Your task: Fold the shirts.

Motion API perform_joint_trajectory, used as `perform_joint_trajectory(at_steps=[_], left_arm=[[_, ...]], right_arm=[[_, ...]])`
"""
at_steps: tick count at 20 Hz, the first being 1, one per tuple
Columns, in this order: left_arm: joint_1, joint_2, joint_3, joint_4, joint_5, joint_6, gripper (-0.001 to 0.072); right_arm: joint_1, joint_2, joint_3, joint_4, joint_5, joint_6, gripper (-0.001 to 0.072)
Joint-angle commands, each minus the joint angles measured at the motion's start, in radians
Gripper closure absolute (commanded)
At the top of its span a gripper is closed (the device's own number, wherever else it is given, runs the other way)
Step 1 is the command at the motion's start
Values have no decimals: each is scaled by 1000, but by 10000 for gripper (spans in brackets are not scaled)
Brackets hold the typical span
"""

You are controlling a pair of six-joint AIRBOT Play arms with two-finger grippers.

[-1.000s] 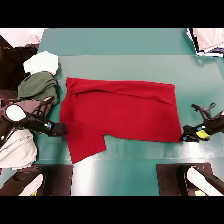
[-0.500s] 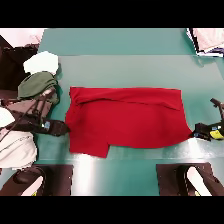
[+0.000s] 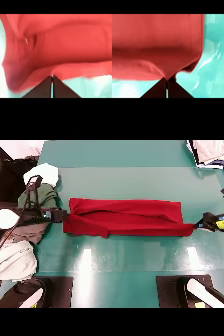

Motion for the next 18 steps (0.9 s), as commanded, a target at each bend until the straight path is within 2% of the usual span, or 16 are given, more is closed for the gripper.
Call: perform_joint_trajectory(at_steps=[1, 10, 13, 14, 15, 16, 17, 18], left_arm=[[1, -100, 13, 8, 210, -46, 683], [3, -328, 142, 8, 384, -62, 683], [3, -375, 144, 5, 434, -89, 681], [3, -382, 145, 5, 451, -119, 598], [3, -390, 148, 5, 477, -137, 340], [9, -391, 151, 4, 500, -158, 152], [21, -389, 157, -3, 503, -174, 144], [35, -389, 173, -3, 486, -176, 144]], right_arm=[[1, -98, 81, 13, -42, 0, 704], [1, -247, 107, 220, -237, -4, 702], [4, -285, 107, 350, -327, -72, 699], [13, -298, 108, 402, -370, -103, 677], [26, -311, 109, 451, -420, -137, 446], [39, -323, 109, 491, -476, -143, 145], [42, -329, 110, 519, -513, -143, 77], [34, -328, 109, 535, -529, -143, 80]])
